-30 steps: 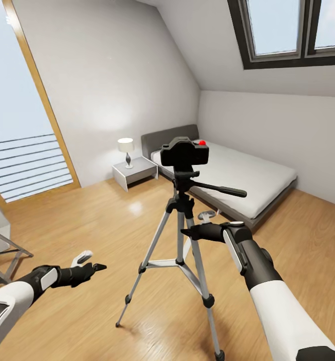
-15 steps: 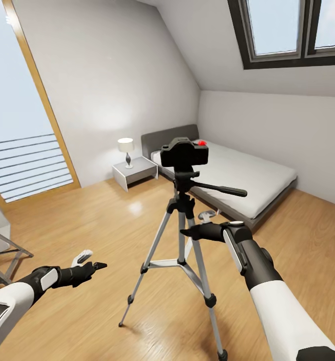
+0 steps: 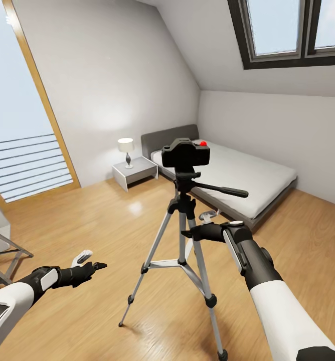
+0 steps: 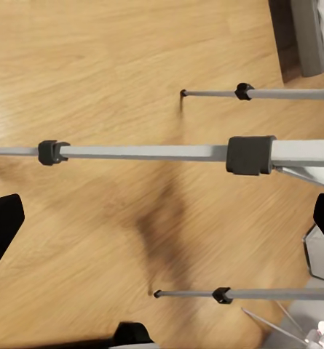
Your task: Attach the digital camera to the camera tripod in the bedroom.
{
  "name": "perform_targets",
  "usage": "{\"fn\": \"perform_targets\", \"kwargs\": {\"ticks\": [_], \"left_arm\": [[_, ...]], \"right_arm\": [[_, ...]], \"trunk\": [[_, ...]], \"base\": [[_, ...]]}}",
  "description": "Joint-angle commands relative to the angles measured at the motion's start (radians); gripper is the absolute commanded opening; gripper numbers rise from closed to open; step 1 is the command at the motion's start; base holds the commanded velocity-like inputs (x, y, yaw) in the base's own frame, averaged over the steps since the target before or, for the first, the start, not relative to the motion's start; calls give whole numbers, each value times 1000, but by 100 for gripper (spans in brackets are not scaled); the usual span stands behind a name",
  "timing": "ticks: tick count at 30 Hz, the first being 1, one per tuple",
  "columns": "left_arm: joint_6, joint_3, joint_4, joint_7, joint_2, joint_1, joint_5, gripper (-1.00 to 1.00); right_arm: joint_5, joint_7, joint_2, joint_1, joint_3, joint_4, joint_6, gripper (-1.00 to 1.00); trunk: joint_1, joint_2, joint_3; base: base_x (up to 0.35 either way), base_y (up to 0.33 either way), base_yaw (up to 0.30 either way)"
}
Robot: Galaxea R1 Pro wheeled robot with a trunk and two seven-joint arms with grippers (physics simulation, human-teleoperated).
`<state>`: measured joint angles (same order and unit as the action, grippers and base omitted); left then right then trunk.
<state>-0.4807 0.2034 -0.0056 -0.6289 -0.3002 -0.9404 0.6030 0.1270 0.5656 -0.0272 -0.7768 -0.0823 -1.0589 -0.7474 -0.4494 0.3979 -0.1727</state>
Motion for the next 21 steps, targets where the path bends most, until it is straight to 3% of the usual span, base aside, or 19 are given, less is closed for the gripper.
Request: {"fn": "perform_targets", "kwargs": {"ticks": [1, 7, 21], "left_arm": [[-7, 8, -1, -2, -1, -1, 11, 100], [-6, 8, -1, -4, -1, -1, 10, 100], [-8, 8, -1, -2, 1, -1, 10, 100]], "right_arm": [[11, 8, 0, -1, 1, -1, -3, 100], [11, 8, 0, -1, 1, -1, -3, 100], [11, 10, 13, -1, 1, -2, -9, 100]], "trunk": [[-1, 2, -2], [-1, 2, -2], [-1, 2, -2]], "base": [[0, 0, 0], [-35, -4, 0], [-196, -62, 0]]}}
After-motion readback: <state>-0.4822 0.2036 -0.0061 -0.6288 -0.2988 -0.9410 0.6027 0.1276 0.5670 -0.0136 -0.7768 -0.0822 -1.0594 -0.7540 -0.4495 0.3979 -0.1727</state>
